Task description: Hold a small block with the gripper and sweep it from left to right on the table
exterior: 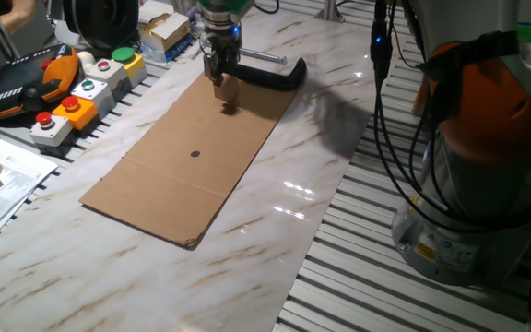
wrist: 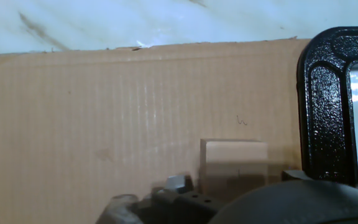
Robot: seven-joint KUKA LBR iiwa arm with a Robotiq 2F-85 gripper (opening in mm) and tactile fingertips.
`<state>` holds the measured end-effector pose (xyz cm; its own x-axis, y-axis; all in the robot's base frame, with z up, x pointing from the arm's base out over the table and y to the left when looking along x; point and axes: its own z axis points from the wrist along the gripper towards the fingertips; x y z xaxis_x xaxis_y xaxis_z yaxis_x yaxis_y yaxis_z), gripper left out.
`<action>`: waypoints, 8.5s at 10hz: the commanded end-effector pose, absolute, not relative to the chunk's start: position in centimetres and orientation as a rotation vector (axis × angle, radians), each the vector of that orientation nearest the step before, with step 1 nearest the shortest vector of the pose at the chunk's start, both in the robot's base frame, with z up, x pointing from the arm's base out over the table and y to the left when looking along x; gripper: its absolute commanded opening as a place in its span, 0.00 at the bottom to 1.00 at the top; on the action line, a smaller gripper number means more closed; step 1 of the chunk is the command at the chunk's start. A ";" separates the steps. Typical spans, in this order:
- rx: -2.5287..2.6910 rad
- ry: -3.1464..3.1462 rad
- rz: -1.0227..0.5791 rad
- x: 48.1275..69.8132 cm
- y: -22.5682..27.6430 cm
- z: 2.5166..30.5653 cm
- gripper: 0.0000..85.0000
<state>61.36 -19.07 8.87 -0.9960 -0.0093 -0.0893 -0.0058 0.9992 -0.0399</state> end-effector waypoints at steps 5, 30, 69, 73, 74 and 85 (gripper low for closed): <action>-0.038 3.047 -0.048 61.5 -19.4 7.5 1.00; -0.014 3.043 -0.024 61.6 -19.8 5.3 1.00; -0.097 3.070 0.011 62.3 -18.3 4.9 0.01; -0.094 3.070 0.016 62.4 -18.0 4.8 0.01; -0.104 3.068 0.015 62.4 -17.9 4.8 0.01; -0.128 3.066 0.007 62.5 -16.7 4.6 0.01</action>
